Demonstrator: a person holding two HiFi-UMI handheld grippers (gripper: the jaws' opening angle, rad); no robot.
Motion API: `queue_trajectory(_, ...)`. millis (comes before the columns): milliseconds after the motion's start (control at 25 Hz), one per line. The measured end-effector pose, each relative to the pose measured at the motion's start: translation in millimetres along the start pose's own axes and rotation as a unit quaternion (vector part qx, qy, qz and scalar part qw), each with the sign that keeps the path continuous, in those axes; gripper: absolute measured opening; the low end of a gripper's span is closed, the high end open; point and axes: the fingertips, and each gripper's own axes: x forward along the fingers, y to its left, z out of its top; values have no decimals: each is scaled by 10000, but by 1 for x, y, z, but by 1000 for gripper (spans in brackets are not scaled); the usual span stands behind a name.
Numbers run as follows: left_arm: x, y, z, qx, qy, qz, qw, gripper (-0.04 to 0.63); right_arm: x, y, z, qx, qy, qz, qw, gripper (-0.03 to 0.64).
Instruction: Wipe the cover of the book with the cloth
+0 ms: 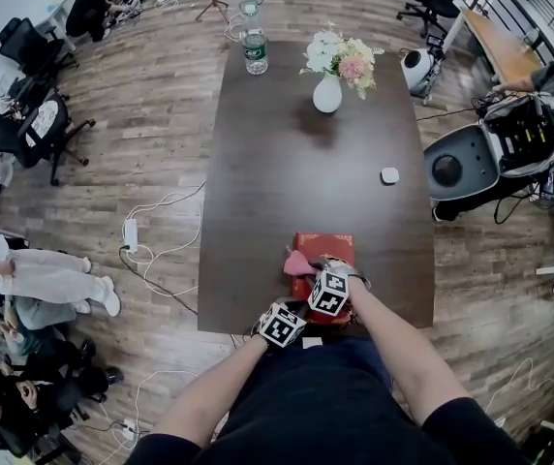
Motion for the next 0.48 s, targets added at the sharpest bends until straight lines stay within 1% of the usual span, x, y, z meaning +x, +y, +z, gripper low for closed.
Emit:
queue_trajectory(160,0,0,-1,-1,43,21,10000,-5,-1,-1,-4,19,3,-14,10000,115)
queue_trajectory(400,2,3,0,24,16,16,10000,-5,-1,-5,-10,202,-15,-7,9998,115)
queue_trajectory(480,0,3,-1,19,64,23,10000,-5,-4,-7,-11,271,-29,1,9996,115)
